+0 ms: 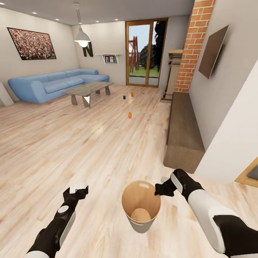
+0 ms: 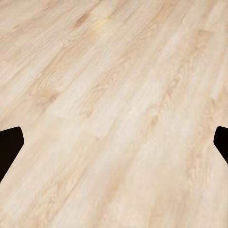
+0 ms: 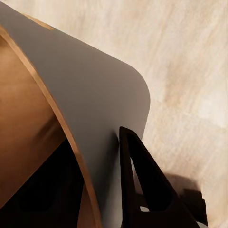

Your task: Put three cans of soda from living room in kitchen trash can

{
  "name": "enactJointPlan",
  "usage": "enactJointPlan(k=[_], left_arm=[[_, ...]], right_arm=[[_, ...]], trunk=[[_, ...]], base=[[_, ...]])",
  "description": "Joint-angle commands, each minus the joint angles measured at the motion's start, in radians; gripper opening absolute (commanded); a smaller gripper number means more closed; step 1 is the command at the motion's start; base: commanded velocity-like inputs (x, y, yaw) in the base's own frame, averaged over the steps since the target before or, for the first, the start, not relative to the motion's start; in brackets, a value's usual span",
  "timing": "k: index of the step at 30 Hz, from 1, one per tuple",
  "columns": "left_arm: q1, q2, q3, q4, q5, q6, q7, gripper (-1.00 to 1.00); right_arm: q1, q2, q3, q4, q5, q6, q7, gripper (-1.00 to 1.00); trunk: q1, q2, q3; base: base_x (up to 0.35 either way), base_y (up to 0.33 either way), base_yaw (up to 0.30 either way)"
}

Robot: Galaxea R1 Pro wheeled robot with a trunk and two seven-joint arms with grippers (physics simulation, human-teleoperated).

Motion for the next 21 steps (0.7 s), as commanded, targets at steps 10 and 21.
enactJointPlan(k=[10,21], left_arm=[[0.0,0.0,0.0,0.0,0.0,0.0,0.0,1.0],[0.0,0.0,0.0,0.0,0.0,0.004,-0.001,1.0]], right_arm=[[0.0,0.005,-0.003,0.0,-0.025,0.002,0.004,-1.0],[0.001,0.012,-0.003,0.0,-0.025,0.002,0.005,-1.0]], trunk=[[0.0,0.0,0.0],[0.0,0.0,0.0]], base=[[0.265,0.0,0.001],[0.267,0.055,0.0]])
